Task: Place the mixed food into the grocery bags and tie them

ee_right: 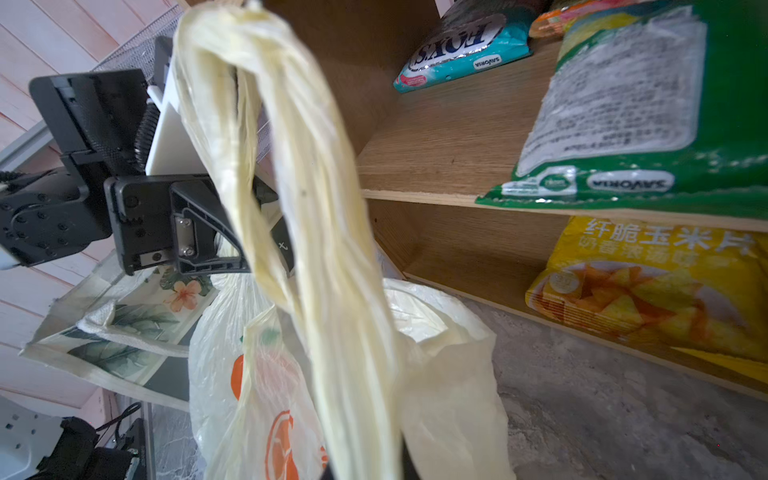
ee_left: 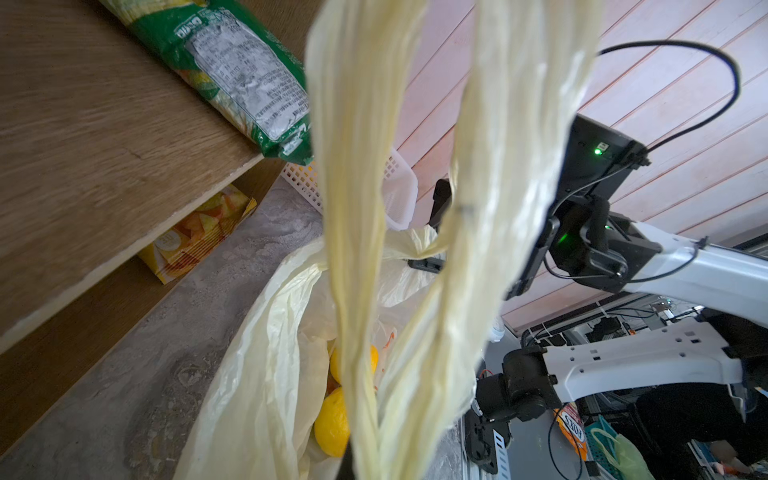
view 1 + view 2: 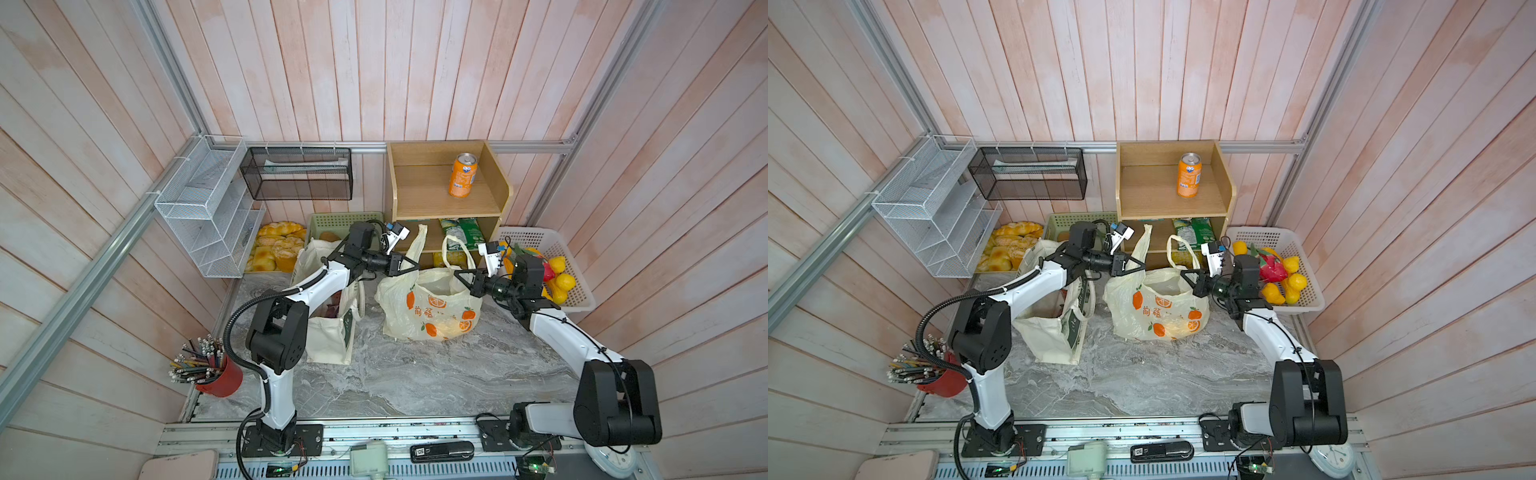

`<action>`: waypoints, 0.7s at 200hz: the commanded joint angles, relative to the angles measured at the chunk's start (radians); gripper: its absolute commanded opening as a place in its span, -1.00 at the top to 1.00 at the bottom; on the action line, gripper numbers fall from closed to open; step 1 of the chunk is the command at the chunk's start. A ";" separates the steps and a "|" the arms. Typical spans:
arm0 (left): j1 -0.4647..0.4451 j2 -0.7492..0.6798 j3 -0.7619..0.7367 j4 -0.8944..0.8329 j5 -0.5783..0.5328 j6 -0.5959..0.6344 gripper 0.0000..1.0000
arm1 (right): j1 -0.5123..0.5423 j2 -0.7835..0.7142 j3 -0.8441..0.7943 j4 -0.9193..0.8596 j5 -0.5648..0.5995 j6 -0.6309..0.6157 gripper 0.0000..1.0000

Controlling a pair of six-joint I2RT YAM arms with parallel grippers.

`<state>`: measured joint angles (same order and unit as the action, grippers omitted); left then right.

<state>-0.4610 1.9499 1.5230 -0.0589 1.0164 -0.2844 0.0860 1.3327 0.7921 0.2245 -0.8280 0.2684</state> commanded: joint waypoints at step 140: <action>-0.014 -0.036 -0.009 -0.087 -0.058 0.063 1.00 | 0.302 -0.092 0.125 -0.271 0.526 -0.278 1.00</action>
<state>-0.4717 1.9350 1.5143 -0.1219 0.9287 -0.2607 0.3717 1.2266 0.8692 -0.0189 -0.3580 0.0334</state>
